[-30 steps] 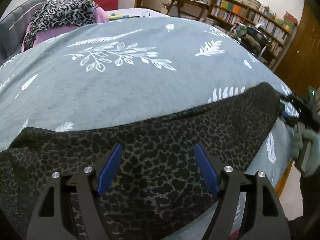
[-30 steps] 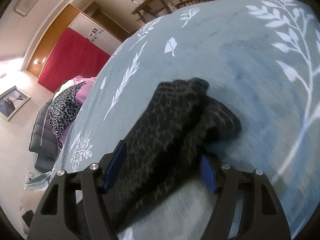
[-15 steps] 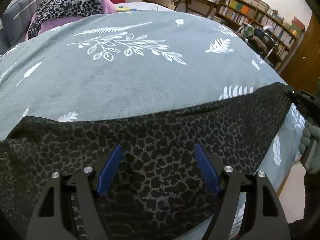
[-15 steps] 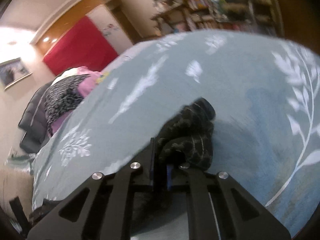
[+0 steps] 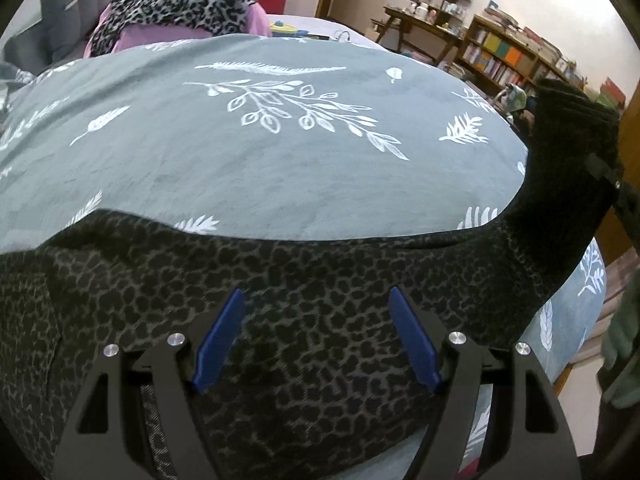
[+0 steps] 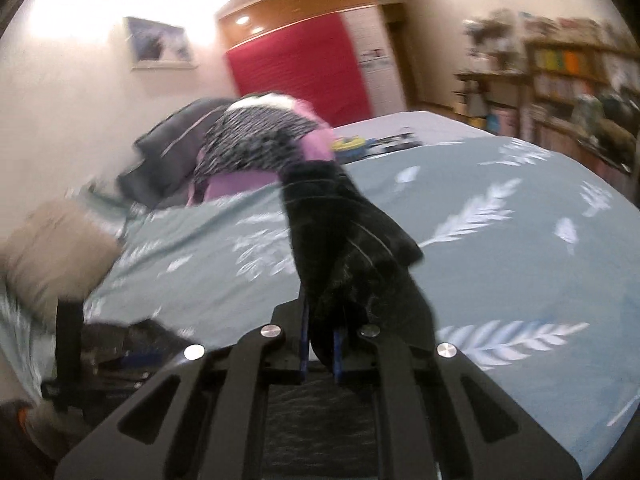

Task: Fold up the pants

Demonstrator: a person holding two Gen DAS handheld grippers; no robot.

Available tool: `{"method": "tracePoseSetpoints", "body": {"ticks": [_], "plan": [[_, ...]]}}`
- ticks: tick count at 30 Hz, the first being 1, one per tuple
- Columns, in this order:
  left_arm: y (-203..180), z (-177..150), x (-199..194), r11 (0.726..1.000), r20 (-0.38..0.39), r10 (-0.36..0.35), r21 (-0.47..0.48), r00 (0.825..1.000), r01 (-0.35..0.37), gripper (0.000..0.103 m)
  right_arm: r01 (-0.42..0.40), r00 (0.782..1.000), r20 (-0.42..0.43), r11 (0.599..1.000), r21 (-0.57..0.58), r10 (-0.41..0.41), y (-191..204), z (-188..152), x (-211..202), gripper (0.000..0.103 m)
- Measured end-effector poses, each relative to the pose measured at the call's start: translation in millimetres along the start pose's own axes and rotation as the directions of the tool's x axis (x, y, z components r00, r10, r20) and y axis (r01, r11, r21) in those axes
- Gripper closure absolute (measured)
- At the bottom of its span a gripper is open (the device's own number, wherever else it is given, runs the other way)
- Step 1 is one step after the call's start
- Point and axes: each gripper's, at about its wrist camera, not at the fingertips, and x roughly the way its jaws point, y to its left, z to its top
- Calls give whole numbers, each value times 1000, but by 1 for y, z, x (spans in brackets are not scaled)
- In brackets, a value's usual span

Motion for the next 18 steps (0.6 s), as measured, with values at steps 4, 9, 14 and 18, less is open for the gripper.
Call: {"method": "tracePoseSetpoints", "body": {"ticks": [4,9,14,18], "plan": [[12,-6,-5,1000,1,4,-18,1000,-4,28,-57,996,-68,998,-28,55,35,-15,23,95],[27,-10,-12,999,14,5,-49,1000,-4,28,-89,986,-147,995,-55,80,59,-36,50,95],[41,-12,-18,996,26,3,-86,1000,-1,28,-115,975,-202,990,-84,96,74,-55,66,95],[48,-15,-21,995,29,2,-95,1000,1,28,-147,965,-234,983,-109,118,92,-67,72,95]]}}
